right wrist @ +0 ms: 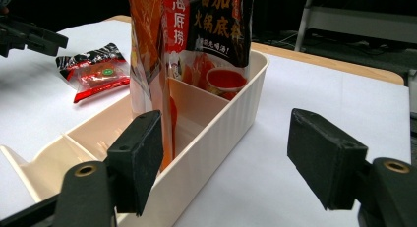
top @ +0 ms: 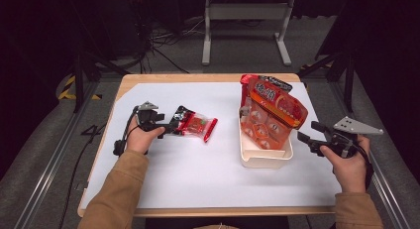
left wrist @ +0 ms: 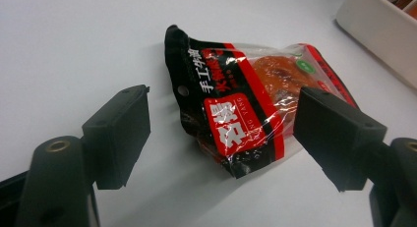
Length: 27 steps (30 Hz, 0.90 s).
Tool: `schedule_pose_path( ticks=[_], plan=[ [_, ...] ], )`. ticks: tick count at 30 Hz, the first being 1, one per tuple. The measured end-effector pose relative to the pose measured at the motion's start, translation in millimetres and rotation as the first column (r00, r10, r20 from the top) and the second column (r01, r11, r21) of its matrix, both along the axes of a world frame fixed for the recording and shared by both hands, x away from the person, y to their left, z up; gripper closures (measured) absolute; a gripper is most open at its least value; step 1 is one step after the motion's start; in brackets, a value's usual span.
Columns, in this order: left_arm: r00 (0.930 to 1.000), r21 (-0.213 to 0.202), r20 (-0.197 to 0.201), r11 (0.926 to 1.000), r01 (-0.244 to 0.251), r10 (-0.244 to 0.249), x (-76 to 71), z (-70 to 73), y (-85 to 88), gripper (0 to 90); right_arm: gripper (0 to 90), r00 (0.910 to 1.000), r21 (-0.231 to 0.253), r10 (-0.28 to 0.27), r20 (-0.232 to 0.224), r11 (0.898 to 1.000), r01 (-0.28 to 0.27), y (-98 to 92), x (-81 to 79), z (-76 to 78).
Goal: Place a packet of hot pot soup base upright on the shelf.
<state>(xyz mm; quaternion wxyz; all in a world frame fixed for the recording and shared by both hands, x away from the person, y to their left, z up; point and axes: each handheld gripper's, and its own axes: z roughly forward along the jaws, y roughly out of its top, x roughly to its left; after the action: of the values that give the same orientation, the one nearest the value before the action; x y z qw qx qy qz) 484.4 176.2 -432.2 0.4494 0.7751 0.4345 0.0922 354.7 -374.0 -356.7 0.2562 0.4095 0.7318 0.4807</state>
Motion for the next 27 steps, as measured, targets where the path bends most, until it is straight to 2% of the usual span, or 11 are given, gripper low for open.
schedule_pose_path(
  ticks=[1,4,6,14,17,21,25,27],
  plan=[
    [0.9998,-0.005,-0.021,1.0000,0.002,-0.002,1.4,-1.9,-0.4,22.5,30.1,1.0000,0.001,-0.001,-0.001,1.000,0.001,0.4,0.1,-0.2],
    [0.9995,-0.005,-0.030,1.0000,0.003,-0.004,2.7,-4.1,-1.8,22.6,30.1,1.0000,0.001,0.000,-0.003,1.000,0.000,0.5,0.2,-0.4],
    [0.9982,-0.010,-0.057,0.9998,0.017,-0.018,3.7,-7.2,-4.1,23.6,29.9,1.0000,0.001,-0.002,-0.003,1.000,0.002,0.6,0.2,-0.4],
    [0.9940,-0.009,-0.107,0.9997,0.021,-0.022,8.3,-15.9,-6.0,24.6,29.7,1.0000,0.006,-0.001,0.003,1.000,0.001,0.7,-1.1,0.6],
    [0.9916,-0.026,-0.125,0.9993,0.028,-0.031,8.8,-17.9,-7.9,26.4,29.5,1.0000,0.005,-0.002,0.003,1.000,0.002,0.4,-0.8,0.1],
    [0.9906,-0.042,-0.131,0.9986,0.032,-0.038,9.3,-19.4,-8.9,34.4,29.2,1.0000,0.004,-0.003,0.001,1.000,0.003,0.5,-0.7,0.1],
    [0.9916,-0.027,-0.125,0.9991,0.031,-0.034,8.9,-19.5,-9.2,46.9,28.8,1.0000,0.020,-0.001,0.007,1.000,0.001,-0.9,-1.1,0.8],
    [0.9931,-0.025,-0.110,0.9990,0.038,-0.040,9.2,-19.1,-8.4,50.5,28.8,1.0000,0.019,0.000,0.006,1.000,0.000,-1.0,-1.1,0.8]
  ],
)
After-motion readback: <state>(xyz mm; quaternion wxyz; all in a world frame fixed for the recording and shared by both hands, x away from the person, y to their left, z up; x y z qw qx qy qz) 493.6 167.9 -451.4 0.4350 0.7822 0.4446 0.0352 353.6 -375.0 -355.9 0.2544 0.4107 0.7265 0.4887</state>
